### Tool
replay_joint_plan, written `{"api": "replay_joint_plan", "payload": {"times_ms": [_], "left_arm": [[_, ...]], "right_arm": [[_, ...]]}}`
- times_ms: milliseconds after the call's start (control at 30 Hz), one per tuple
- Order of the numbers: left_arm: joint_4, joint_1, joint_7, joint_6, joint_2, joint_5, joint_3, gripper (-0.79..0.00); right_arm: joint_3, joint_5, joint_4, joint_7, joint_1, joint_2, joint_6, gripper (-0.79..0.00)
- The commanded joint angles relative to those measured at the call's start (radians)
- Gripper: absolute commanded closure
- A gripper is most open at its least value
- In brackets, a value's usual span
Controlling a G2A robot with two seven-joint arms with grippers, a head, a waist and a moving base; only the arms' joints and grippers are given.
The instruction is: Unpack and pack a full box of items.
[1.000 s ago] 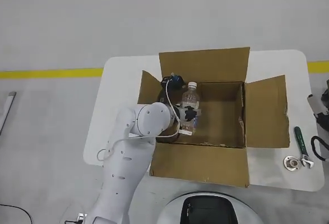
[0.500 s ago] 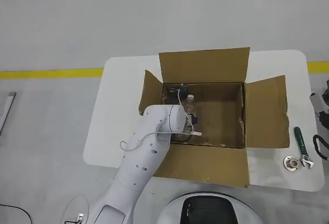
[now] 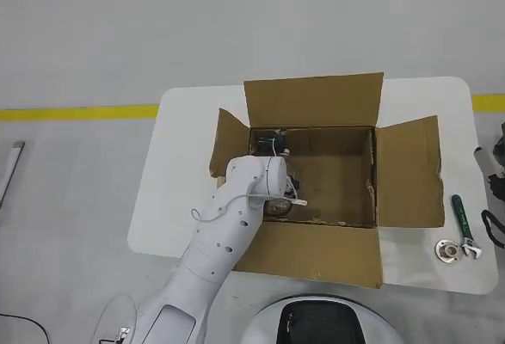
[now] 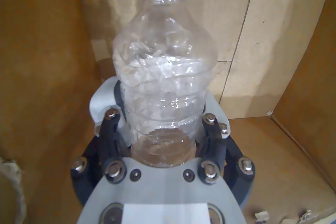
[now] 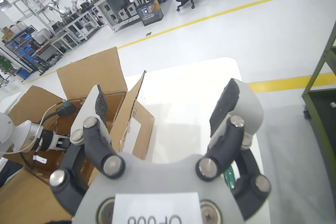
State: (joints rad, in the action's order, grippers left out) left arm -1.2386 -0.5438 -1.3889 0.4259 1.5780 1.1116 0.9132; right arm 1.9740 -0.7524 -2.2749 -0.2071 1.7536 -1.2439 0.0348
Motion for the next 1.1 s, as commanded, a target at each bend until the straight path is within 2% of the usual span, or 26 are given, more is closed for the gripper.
{"api": "replay_joint_plan", "payload": {"times_ms": [0, 133, 233, 300, 400, 600, 900, 967, 1067], "left_arm": [[0.006, -0.002, -0.005, 0.0, 0.001, -0.009, 0.007, -0.785], [-0.01, -0.004, -0.006, -0.009, 0.001, -0.02, 0.021, -0.785], [-0.05, -0.011, -0.005, -0.027, -0.002, -0.033, 0.038, -0.785], [-0.1, -0.019, 0.001, -0.058, -0.005, -0.05, 0.054, -0.785], [-0.173, -0.036, 0.005, -0.104, -0.013, -0.049, 0.079, -0.785], [-0.38, -0.083, -0.01, -0.18, -0.035, -0.008, 0.137, -0.785], [-0.607, -0.133, -0.027, -0.195, -0.061, 0.053, 0.262, -0.785], [-0.638, -0.138, -0.031, -0.19, -0.066, 0.073, 0.29, -0.785], [-0.677, -0.138, -0.038, -0.184, -0.072, 0.095, 0.33, -0.785]], "right_arm": [[0.009, -0.049, -0.003, -0.032, 0.008, 0.003, 0.004, -0.785], [0.042, -0.168, -0.023, -0.186, 0.028, 0.011, -0.018, -0.785], [0.092, -0.247, -0.051, -0.309, 0.039, 0.022, 0.034, -0.785], [0.124, -0.266, -0.075, -0.41, 0.054, 0.029, 0.09, -0.785], [0.183, -0.3, -0.075, -0.539, 0.066, 0.044, 0.229, -0.785], [0.241, -0.334, -0.075, -0.761, 0.105, 0.065, 0.416, -0.785], [0.24, -0.333, -0.075, -0.767, 0.106, 0.066, 0.422, -0.785], [0.218, -0.352, -0.075, -0.742, 0.105, 0.068, 0.444, -0.785], [0.161, -0.404, -0.075, -0.771, 0.105, 0.074, 0.47, -0.785]]}}
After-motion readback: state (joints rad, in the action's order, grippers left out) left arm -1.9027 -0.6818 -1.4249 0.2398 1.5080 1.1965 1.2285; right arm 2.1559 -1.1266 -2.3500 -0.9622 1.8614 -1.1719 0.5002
